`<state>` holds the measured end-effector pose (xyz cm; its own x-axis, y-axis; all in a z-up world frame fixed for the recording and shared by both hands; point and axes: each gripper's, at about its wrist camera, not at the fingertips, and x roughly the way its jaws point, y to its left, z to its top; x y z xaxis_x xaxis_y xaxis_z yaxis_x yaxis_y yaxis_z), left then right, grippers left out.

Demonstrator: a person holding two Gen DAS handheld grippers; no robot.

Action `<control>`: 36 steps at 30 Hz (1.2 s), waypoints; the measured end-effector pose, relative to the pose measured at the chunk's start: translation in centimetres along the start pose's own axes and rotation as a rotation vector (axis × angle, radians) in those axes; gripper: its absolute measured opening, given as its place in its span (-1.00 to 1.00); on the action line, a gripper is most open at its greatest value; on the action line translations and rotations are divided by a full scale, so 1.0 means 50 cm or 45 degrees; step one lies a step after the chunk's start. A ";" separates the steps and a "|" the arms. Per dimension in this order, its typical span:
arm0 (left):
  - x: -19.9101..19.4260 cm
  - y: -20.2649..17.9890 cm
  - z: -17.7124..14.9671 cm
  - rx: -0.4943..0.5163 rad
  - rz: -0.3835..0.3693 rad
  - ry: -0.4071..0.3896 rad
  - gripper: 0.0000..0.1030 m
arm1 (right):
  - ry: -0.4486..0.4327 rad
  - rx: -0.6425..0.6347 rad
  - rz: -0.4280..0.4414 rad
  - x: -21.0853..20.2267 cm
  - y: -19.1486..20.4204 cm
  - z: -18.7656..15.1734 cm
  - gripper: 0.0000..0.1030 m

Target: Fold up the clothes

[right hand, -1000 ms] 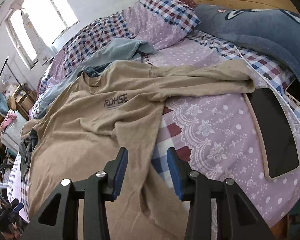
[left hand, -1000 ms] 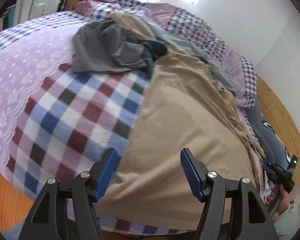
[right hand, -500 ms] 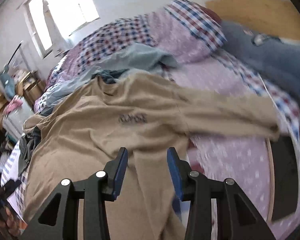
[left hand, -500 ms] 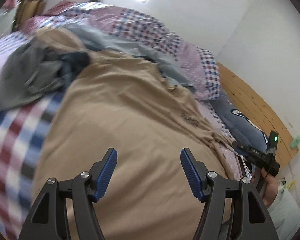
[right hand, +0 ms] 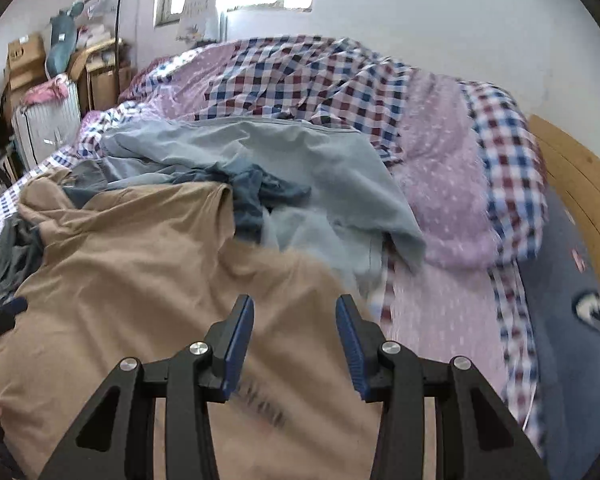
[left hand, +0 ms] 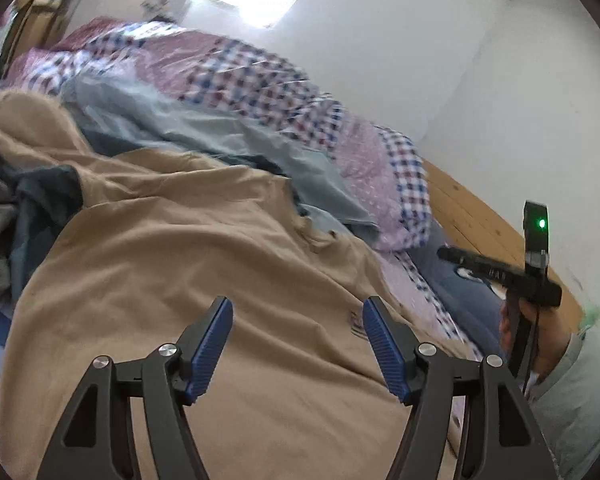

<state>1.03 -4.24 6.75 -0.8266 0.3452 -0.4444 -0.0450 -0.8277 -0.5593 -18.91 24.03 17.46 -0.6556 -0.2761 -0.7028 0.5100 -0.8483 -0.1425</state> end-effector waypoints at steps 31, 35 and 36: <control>0.052 0.110 -0.001 -0.052 0.151 0.079 0.39 | 0.415 -0.290 0.009 0.396 0.005 0.016 0.23; 0.059 0.110 -0.004 -0.050 0.157 0.094 0.39 | 0.374 -0.314 0.017 0.379 0.020 0.007 -0.42; 0.061 0.111 -0.004 -0.053 0.160 0.097 0.39 | 0.358 -0.344 0.008 0.370 0.027 0.005 -0.62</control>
<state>-1.62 -7.71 2.16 -0.7793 0.2742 -0.5635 0.0807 -0.8478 -0.5241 -30.48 17.66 4.42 -0.4932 -0.1143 -0.8624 0.6663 -0.6870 -0.2900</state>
